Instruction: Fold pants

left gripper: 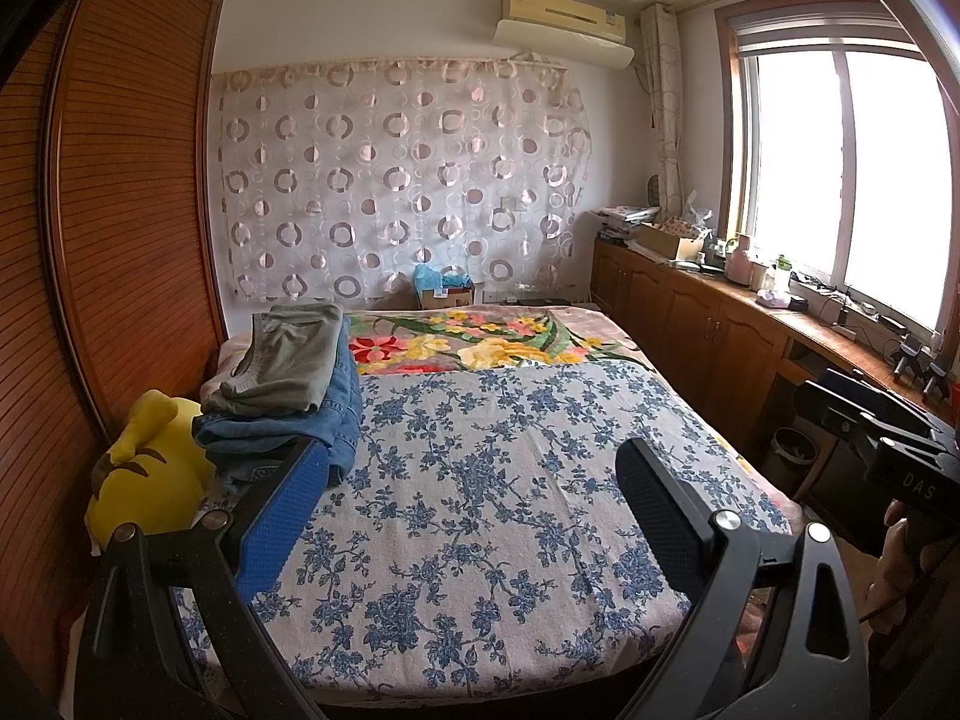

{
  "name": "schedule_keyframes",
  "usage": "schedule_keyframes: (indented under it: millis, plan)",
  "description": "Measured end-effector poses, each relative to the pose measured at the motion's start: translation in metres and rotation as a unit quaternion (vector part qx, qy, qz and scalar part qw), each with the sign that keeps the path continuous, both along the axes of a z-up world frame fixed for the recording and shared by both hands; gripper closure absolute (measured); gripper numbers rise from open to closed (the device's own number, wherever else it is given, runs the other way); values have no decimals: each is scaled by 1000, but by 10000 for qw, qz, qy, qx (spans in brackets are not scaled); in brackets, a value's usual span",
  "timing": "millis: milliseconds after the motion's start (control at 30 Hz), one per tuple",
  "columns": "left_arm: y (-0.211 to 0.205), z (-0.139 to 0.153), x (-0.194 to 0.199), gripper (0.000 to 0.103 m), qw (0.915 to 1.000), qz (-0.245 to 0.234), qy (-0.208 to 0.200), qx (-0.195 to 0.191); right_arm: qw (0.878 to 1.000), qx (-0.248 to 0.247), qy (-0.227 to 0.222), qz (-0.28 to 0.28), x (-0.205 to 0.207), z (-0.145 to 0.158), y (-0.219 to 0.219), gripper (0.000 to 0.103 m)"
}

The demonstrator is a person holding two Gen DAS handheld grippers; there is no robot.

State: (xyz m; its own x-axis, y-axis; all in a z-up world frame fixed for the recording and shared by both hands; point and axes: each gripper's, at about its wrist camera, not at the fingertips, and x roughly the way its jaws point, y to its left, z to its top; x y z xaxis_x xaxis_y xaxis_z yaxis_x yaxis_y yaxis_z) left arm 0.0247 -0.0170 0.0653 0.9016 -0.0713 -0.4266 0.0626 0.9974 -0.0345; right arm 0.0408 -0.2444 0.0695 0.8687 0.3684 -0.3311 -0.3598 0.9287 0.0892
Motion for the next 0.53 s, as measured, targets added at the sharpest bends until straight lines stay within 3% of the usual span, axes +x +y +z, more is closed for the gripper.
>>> schedule_keyframes:
  millis: [533]
  plan:
    - [0,-1,0,6,10000,0,-2,-1,10000,13,2,12,0,-1,0,36]
